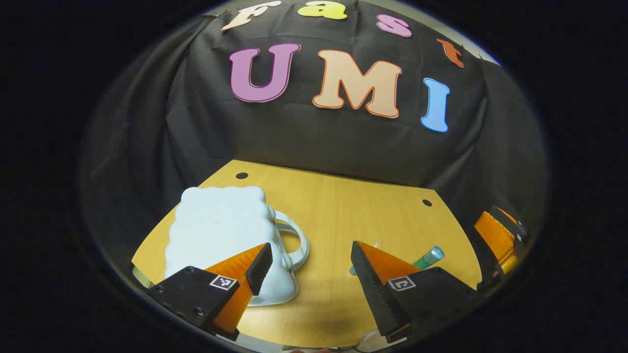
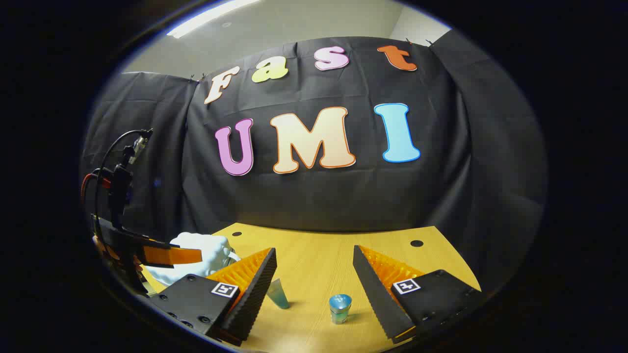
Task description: First open the suitcase, pack the skin care products into it, and then close the suitcase.
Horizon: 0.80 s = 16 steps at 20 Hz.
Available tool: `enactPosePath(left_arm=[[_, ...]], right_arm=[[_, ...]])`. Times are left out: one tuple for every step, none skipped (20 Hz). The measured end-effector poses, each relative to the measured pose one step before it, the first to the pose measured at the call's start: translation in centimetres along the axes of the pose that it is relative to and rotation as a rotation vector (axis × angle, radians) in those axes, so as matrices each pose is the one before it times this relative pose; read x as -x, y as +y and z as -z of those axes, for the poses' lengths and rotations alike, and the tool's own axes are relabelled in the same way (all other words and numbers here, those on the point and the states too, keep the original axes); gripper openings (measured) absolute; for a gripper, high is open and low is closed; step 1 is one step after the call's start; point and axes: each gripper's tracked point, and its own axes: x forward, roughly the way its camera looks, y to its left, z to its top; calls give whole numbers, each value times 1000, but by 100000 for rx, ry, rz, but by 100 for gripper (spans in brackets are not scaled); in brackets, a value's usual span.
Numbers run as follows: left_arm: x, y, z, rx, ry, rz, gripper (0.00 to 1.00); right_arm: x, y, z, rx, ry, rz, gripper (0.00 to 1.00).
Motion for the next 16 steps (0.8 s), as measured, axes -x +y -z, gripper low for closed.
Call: enactPosePath(left_arm=[[-36,-150,-109,-317,49,469,95],[-88,-140,74,-320,3,330,95],[2,-79,13,-271,113,88,95],[59,-71,-21,-92,-65,185,95],[81,-59,-38,66,22,74,95],[-67,-27,168,51,185,142,95],[84,-30,20,-136,338,115,95],[40,78,66,-310,53,-188,95],[-32,53,13,-295,306,-177,95],[44,88,60,-105,256,-110,95],[-31,55,47,-31,221,113,95],[-1,22,-20,-155,54,0,95],[36,22,10,-350,244,-90,95],[-27,34,-27,-266,58,-8,95],[-48,28,109,-185,137,19,95],[-13,60,104,-145,512,-160,95]], right_arm=[[-60,-82,184,-34,197,157,98],[3,-14,10,-291,542,-26,98],[128,-36,231,-267,275,141,98],[104,-77,-107,-90,-159,159,98],[-24,-29,31,12,-177,93,98],[113,35,45,25,203,-18,98],[33,95,232,129,405,-221,98],[113,98,48,132,349,-75,98],[49,11,108,35,162,-81,98],[33,42,4,-34,217,-101,98],[94,48,104,-57,-5,-108,98],[74,66,-65,-18,0,76,98],[-36,-89,170,-34,332,133,98],[-63,-47,112,-102,380,271,98],[103,-13,82,-161,27,210,98],[13,-10,-11,-283,171,89,98]])
